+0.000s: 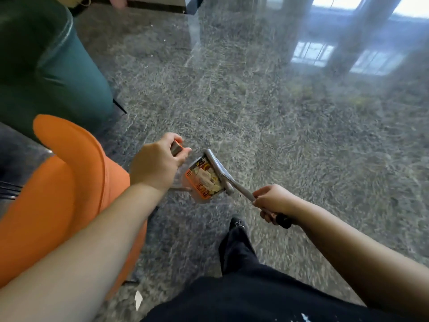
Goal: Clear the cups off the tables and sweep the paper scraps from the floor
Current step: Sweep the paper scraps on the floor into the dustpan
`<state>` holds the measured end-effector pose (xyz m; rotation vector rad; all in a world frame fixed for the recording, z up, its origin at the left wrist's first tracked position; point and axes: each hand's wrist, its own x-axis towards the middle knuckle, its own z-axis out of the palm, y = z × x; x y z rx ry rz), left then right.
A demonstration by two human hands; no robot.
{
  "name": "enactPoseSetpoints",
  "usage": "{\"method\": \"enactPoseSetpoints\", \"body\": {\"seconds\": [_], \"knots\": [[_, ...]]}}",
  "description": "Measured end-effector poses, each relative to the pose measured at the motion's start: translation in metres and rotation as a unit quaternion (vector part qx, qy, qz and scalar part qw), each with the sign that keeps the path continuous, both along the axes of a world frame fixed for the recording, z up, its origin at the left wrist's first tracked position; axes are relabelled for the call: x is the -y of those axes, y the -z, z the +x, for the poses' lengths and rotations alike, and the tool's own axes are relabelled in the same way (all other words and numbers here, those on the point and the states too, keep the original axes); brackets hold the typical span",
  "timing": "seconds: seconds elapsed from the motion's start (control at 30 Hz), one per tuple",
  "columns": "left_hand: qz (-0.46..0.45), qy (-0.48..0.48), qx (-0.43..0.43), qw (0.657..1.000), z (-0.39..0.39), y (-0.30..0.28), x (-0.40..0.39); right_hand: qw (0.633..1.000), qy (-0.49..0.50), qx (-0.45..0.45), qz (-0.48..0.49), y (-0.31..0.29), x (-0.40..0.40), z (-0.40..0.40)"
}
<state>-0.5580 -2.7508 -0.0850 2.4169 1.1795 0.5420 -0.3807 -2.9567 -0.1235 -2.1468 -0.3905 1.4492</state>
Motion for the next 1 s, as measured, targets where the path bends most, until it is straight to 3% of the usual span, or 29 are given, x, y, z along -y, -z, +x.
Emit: {"method": "enactPoseSetpoints", "body": {"seconds": [0.3, 1.0], "knots": [[-0.007, -0.056, -0.003, 0.998, 0.12, -0.008, -0.156, 0.998, -0.053, 0.004, -0.017, -0.013, -0.17, 0.14], [0.013, -0.087, 0.014, 0.996, 0.311, -0.003, -0.555, 0.996, -0.085, 0.013, -0.017, -0.016, -0.568, 0.339]]}}
